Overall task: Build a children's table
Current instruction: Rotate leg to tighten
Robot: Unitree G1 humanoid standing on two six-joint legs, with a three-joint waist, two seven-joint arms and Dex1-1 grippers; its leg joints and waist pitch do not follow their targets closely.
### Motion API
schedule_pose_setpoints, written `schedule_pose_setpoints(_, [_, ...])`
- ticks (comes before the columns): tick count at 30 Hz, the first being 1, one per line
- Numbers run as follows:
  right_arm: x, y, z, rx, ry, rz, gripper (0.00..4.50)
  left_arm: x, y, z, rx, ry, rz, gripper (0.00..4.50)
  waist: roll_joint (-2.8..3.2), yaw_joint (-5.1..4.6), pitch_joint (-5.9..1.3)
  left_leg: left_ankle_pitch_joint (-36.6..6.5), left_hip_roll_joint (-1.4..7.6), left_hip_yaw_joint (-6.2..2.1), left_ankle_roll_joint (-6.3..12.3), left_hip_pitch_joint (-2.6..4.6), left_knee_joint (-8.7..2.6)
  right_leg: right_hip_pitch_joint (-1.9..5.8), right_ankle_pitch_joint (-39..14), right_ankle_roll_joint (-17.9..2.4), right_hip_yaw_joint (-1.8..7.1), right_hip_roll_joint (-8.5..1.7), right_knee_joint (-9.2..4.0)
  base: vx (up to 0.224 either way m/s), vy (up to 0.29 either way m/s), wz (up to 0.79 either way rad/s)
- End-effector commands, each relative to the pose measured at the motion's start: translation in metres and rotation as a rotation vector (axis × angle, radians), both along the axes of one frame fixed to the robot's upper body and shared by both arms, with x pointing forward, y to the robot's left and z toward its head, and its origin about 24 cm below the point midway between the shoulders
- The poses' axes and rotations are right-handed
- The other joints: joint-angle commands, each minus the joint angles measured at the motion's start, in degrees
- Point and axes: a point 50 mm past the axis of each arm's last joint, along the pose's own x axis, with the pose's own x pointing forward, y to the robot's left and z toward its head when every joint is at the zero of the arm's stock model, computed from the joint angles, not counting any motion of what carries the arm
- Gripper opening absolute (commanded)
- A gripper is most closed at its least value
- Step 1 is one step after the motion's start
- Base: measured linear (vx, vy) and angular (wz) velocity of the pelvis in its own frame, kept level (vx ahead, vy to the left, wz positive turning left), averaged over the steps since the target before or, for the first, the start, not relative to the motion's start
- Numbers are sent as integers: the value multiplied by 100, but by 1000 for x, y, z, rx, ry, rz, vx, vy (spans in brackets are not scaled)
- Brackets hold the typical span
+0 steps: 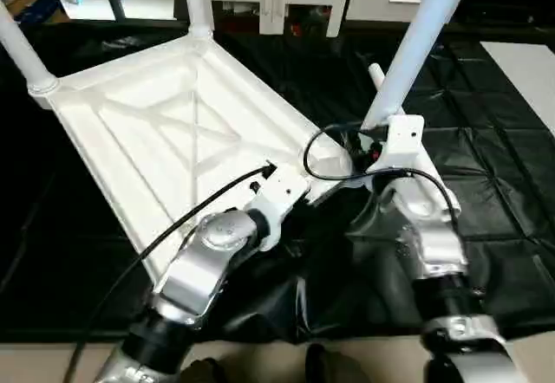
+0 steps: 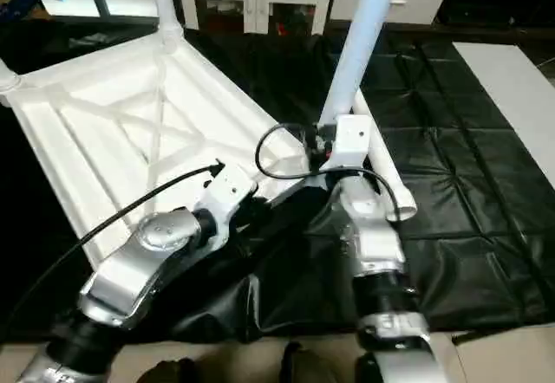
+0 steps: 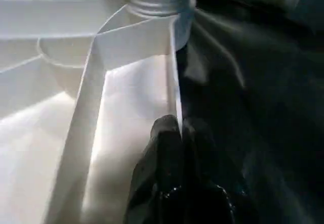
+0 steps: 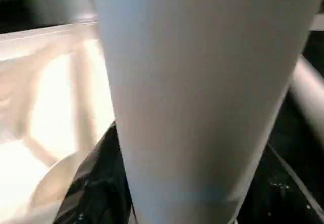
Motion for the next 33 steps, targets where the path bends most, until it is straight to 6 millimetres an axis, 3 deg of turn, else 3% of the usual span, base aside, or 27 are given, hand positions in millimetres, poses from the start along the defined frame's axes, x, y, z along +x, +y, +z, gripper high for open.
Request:
schedule_pose_setpoints(1, [-6, 4, 3, 7, -10, 136, 271, -16, 0, -12, -23, 63, -142, 0, 7, 34, -312, -1825, 155, -86, 257, 12, -443, 218, -1718, -713, 110, -140, -345, 53, -14, 0])
schedule_pose_setpoints(3, [-8, -1, 8, 3, -29, 163, 279, -18, 6, -11, -22, 59, -165, 0, 3, 53, -325, -1595, 160, -17, 404, 54, -396, 191, -1422, -991, 132, -124, -328, 28, -13, 4])
schedule_pose_setpoints(4, [-12, -10, 14, -19, -56, 221, 289, -22, 16, -12, -19, 78, -188, 0, 16, 72, -348, -1285, 140, -10, 492, 36, -368, 236, -1129, -1138, 127, -124, -266, 53, -24, 5])
schedule_pose_setpoints(5, [-12, -10, 14, -19, -56, 221, 298, -22, 16, -12, -19, 78, -188, 0, 16, 72, -348, -1285, 140, -10, 492, 36, -368, 236, -1129, -1138, 127, -124, -266, 80, -31, 3])
schedule_pose_setpoints(6, [-17, -21, 20, -73, -76, 277, 298, -25, 27, -11, -15, 80, -201, 0, 40, 93, -356, -778, 149, 3, 641, -6, -334, 269, -612, -1320, 132, -128, -192, 53, -17, -2])
schedule_pose_setpoints(7, [-23, -31, 24, -101, -80, 328, 298, -26, 36, -9, -15, 87, -199, 0, 30, 104, -380, -591, 148, 8, 692, -2, -314, 294, -338, -1379, 135, -113, -155, 58, -12, 0])
schedule_pose_setpoints(9, [-30, -42, 30, -137, -87, 388, 298, -28, 46, -8, -8, 97, -197, 0, 25, 111, -367, -200, 140, 46, 985, -9, -262, 285, 452, -1646, 142, -98, -77, 28, -6, 1])
schedule_pose_setpoints(12, [-39, -54, 34, -167, -84, 443, 298, -28, 56, -9, 14, 97, -188, 0, 54, 168, -350, -216, 173, 48, 1118, 29, -257, 279, 360, -1745, 135, -111, -73, 0, 0, 0])
schedule_pose_setpoints(17, [-49, -61, 30, -193, -47, 500, 298, -27, 61, -12, 24, 97, -177, 0, 49, 207, -310, -667, 195, 38, 899, 46, -289, 264, -539, -1627, 141, -134, -148, 0, 0, 0])
schedule_pose_setpoints(19, [-51, -60, 28, -179, -36, 508, 283, -28, 59, -12, 16, 98, -186, 0, 52, 187, -307, -987, 186, 12, 649, 38, -320, 271, -1131, -1449, 148, -153, -199, 0, 0, 0])
schedule_pose_setpoints(23, [-52, -58, 26, -150, -18, 526, 251, -29, 57, -12, 7, 99, -201, 0, 44, 165, -324, -980, 178, 11, 598, 48, -316, 263, -1115, -1394, 152, -138, -202, 0, 0, 0])
schedule_pose_setpoints(26, [-53, -56, 25, -143, -12, 533, 232, -30, 56, -11, 5, 98, -209, 0, 43, 160, -342, -735, 174, 17, 697, 42, -295, 271, -689, -1486, 148, -122, -157, 0, 0, 0])
schedule_pose_setpoints(27, [-53, -54, 24, -137, -8, 542, 212, -30, 57, -12, 5, 99, -214, 0, 54, 164, -357, -710, 170, 17, 716, 44, -290, 280, -643, -1510, 145, -123, -151, 0, 0, 0])
schedule_pose_setpoints(33, [-53, -53, 23, -128, -2, 544, 190, -31, 57, -12, 7, 101, -219, 0, 38, 165, -365, -639, 170, 20, 788, 37, -275, 292, -615, -1566, 143, -129, -140, 0, 0, 0])
